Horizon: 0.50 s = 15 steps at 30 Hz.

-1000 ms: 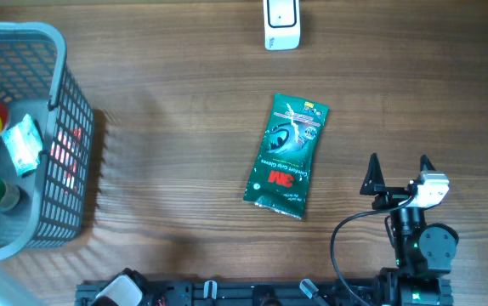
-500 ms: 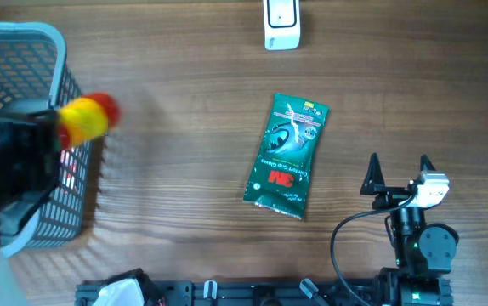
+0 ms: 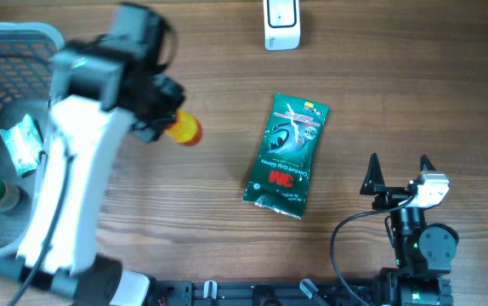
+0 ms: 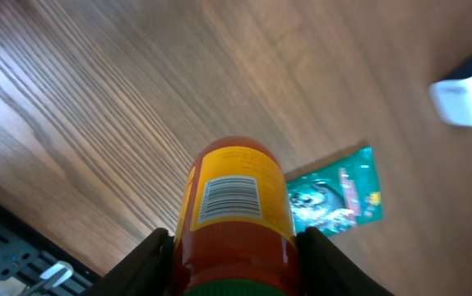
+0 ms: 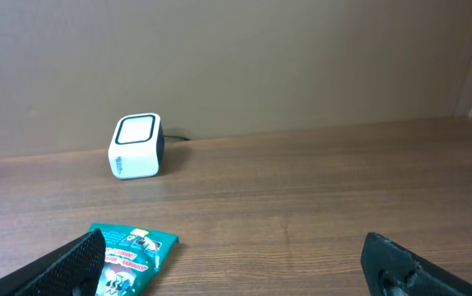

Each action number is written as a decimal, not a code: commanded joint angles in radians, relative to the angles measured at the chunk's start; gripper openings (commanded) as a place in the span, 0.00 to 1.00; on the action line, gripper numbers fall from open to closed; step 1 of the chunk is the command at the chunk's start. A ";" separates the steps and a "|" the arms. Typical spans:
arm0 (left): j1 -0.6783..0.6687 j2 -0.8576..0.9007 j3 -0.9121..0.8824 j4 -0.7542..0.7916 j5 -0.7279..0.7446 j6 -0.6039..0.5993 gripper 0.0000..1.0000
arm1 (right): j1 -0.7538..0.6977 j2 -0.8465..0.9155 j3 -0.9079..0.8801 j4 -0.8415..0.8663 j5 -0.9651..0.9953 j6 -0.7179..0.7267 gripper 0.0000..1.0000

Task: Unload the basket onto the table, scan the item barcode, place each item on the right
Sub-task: 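Grasp the orange-red sauce bottle with the left gripper and lift, then place the sauce bottle upright left of the bag and release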

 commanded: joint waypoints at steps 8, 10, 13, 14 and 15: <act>-0.207 0.316 -0.026 0.050 -0.159 -0.554 0.36 | 0.004 0.000 -0.001 0.002 -0.003 -0.009 1.00; -0.227 0.349 -0.026 0.051 -0.159 -0.709 0.36 | 0.004 0.000 -0.001 0.002 -0.003 -0.009 1.00; -0.251 0.381 -0.026 0.050 -0.160 -0.964 0.36 | 0.004 0.000 -0.001 0.002 -0.003 -0.009 1.00; -0.257 0.389 -0.026 0.058 -0.167 -1.003 0.36 | 0.003 0.000 -0.001 0.002 -0.003 -0.008 1.00; -0.258 0.391 -0.026 0.076 -0.175 -1.003 0.35 | 0.003 0.000 -0.001 0.002 -0.003 -0.009 1.00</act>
